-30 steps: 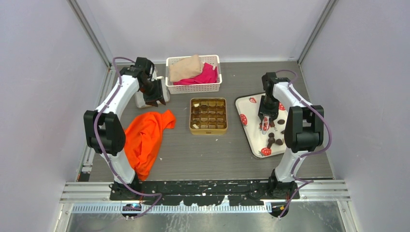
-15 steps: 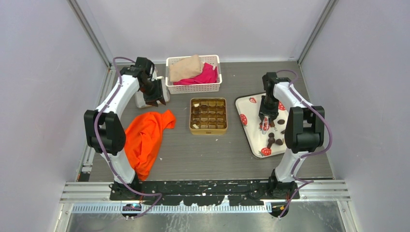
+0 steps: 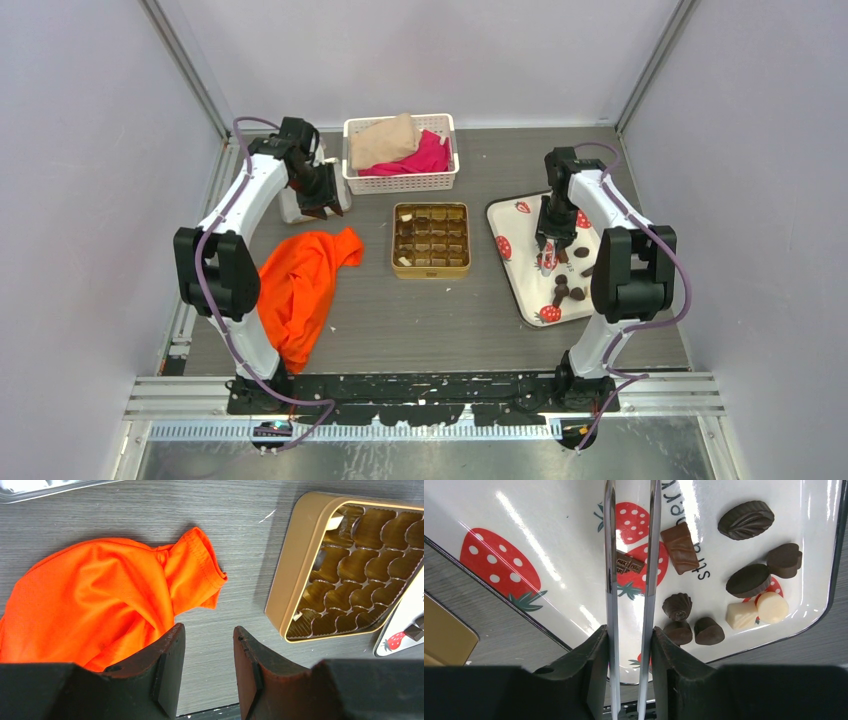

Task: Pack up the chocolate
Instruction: Pick up the fake chocolate from the plate, then place the fake chocolate in the packing box.

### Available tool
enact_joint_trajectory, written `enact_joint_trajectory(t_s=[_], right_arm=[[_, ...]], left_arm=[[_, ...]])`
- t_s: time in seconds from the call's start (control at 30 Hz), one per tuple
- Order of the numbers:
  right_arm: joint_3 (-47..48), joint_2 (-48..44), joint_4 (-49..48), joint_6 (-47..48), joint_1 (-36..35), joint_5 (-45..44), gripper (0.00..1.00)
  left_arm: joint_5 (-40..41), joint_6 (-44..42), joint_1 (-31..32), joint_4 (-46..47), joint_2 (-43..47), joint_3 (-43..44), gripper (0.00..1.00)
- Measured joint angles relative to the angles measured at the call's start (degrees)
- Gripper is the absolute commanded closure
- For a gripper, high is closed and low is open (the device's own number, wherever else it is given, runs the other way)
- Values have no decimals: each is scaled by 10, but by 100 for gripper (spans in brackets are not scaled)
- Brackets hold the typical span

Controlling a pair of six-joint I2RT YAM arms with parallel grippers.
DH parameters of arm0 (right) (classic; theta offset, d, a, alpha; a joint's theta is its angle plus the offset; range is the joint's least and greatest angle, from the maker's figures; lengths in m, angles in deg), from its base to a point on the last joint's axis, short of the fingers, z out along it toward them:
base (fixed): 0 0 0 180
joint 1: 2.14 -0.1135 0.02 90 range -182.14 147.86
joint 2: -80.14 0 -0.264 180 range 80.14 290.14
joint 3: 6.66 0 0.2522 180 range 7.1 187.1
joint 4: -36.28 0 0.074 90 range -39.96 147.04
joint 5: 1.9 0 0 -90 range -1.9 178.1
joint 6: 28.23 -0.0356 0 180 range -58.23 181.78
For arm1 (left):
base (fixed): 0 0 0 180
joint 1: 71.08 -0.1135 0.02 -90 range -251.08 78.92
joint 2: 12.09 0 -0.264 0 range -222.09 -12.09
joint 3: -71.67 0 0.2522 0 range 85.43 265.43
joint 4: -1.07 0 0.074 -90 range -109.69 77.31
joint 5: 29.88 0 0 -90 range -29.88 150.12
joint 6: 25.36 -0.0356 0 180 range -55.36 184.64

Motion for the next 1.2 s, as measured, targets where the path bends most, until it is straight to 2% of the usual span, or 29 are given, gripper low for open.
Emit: enact_joint_trajectory(t_s=[0.47, 0.77, 0.93, 1.2], right_arm=[[0, -30, 4, -4, -8, 10, 99], [0, -77, 21, -5, -51, 13, 99], [28, -83, 46, -13, -119, 14, 99], [120, -77, 52, -38, -287, 35, 99]], left_arm=[[-1, 0, 0, -1, -3, 6, 59], [-1, 0, 0, -1, -3, 9, 59], [-1, 0, 0, -1, -3, 9, 59], [0, 0, 0, 0, -3, 8, 59]])
